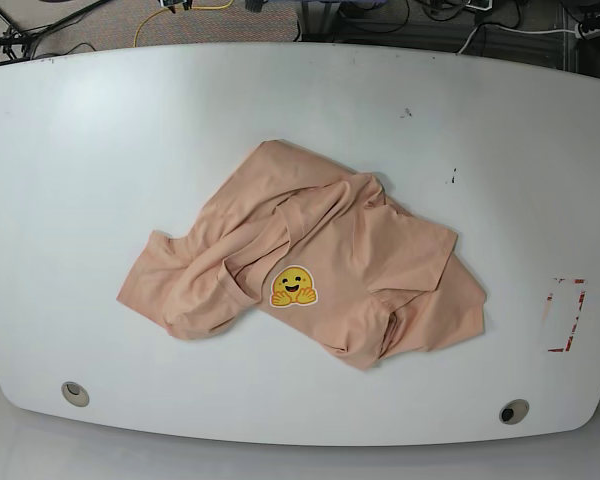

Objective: Fold the T-shirt properly

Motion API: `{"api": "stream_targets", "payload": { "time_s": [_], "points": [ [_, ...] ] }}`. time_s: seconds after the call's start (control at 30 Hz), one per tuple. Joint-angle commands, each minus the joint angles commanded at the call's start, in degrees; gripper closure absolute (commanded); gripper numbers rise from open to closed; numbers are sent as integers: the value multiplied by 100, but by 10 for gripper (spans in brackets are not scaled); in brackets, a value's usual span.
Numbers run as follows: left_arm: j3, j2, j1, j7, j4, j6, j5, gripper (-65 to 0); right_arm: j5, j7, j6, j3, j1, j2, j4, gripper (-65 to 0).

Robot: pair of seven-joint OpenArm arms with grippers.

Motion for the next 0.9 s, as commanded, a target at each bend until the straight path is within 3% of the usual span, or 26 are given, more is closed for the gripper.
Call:
{"api": "stream_targets", "payload": {
  "time_s": [0.23,0.9],
  "points": [
    [-3,26,-38,14,136,15,67,-400,369,38,-10,-7,33,0,1,-103],
    [-99,-100,-283,37,581,5,-115,-400,598,-30,13,-50,538,0,-46,-102]
  ]
}}
